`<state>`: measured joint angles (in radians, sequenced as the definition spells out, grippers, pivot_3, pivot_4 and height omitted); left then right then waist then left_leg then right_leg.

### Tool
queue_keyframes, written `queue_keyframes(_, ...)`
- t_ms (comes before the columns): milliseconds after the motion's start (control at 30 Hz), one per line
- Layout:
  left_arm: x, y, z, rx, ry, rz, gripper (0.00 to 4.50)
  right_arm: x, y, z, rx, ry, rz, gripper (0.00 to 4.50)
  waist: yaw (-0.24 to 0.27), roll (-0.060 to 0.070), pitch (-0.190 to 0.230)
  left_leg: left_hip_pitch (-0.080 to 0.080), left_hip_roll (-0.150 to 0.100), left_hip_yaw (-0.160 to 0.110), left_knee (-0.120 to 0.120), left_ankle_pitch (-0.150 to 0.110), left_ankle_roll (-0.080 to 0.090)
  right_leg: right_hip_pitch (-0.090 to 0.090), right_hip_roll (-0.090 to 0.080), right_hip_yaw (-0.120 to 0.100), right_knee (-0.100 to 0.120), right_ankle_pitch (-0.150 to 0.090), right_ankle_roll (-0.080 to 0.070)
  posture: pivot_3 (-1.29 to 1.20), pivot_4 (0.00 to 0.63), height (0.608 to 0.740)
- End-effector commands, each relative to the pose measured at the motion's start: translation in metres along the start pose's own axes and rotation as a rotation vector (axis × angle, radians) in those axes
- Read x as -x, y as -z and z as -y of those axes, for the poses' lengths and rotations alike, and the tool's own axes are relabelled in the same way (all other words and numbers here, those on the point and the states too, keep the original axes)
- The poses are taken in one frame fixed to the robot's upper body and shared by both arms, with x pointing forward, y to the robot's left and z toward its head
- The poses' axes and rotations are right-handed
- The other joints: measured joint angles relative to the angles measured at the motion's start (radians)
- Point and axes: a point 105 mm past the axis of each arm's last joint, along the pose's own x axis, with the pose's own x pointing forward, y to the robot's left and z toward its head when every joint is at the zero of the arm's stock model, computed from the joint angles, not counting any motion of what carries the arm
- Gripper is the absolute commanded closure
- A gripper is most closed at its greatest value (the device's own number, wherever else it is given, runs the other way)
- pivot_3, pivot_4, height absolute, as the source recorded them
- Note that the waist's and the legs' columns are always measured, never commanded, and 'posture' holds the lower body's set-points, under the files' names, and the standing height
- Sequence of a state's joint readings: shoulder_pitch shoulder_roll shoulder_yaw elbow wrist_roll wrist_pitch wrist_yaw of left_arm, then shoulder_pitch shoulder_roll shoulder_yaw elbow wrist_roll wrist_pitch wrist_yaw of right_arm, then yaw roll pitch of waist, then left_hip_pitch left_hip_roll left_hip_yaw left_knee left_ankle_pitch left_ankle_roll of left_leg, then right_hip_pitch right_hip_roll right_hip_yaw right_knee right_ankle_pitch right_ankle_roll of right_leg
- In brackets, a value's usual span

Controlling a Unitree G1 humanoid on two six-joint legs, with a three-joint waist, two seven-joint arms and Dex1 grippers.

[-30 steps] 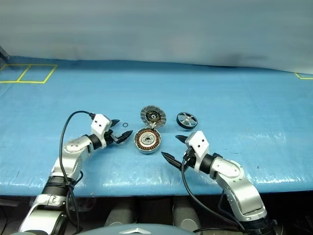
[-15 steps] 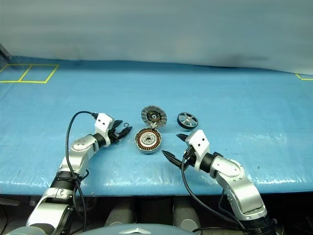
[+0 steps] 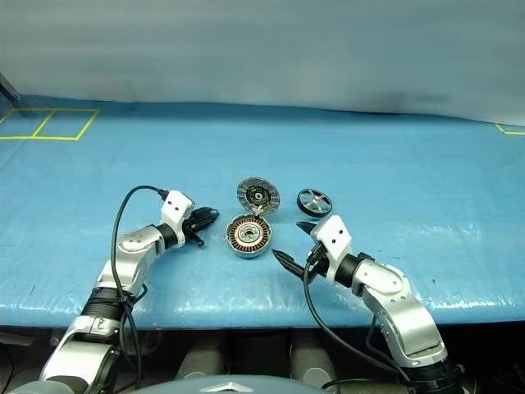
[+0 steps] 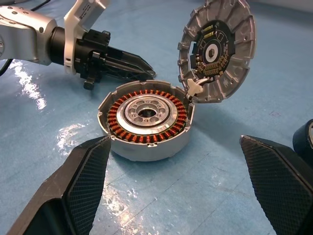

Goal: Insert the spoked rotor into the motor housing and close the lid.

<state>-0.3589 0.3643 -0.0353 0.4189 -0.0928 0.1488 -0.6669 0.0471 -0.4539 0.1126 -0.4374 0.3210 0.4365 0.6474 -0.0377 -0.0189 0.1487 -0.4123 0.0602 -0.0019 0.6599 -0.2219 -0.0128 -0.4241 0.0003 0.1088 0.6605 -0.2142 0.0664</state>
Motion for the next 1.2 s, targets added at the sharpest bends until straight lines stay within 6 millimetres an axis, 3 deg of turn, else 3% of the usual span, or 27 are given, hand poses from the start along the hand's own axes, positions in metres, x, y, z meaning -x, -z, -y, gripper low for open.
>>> queue_keyframes(33,0.003,0.003,0.005,0.07,0.007,0.025,3.82,0.0,-0.01,0.0,0.025,-0.002,0.042,0.0,-0.001,0.0,0.0,0.0,0.0,0.0,0.0,0.0,0.0,0.0,0.0,0.0,0.0,0.0,0.0,0.0,0.15,0.74)
queue_keyframes(133,0.009,-0.039,0.014,0.157,0.084,0.228,3.82,0.003,-0.005,0.002,0.002,-0.001,0.03,0.0,-0.001,-0.001,0.001,-0.002,0.0,0.001,-0.001,0.0,0.0,-0.002,0.0,0.0,0.0,0.0,0.0,0.0,0.15,0.74)
queue_keyframes(233,0.02,-0.058,0.033,0.168,0.239,0.28,3.82,0.005,-0.003,0.003,-0.02,-0.01,0.032,0.0,0.0,-0.003,0.002,-0.005,0.0,0.0,-0.001,0.0,0.0,-0.005,0.0,0.0,-0.001,0.0,0.0,0.0,0.15,0.74)
queue_keyframes(333,0.028,-0.066,0.045,0.122,0.345,0.261,3.82,0.004,-0.004,0.003,-0.039,-0.024,0.062,0.0,-0.001,-0.003,0.002,-0.004,0.0,0.0,-0.003,0.0,0.0,-0.004,0.0,0.0,-0.001,-0.001,-0.001,0.0,0.15,0.74)
queue_keyframes(533,0.033,-0.068,0.056,0.061,0.437,0.216,3.82,-0.002,-0.006,0.0,-0.076,-0.058,0.154,0.0,-0.007,-0.003,0.002,-0.003,0.0,0.0,-0.003,0.0,0.0,-0.004,0.0,0.0,-0.001,-0.001,-0.001,0.0,0.15,0.74)
queue_keyframes(833,0.021,-0.069,0.059,0.033,0.445,0.203,3.82,-0.008,0.017,-0.003,-0.107,-0.071,0.155,0.0,-0.008,-0.003,0.003,-0.003,0.0,0.0,-0.003,0.0,0.0,-0.004,0.0,0.0,-0.001,-0.001,-0.001,0.0,0.15,0.74)
queue_keyframes(1200,0.007,-0.047,0.072,-0.08,0.501,0.075,3.82,-0.009,0.019,-0.006,-0.099,-0.074,0.146,0.0,-0.007,-0.003,0.003,-0.003,0.0,0.0,-0.004,0.0,0.0,-0.004,0.0,0.0,-0.001,-0.001,-0.002,0.0,0.15,0.74)
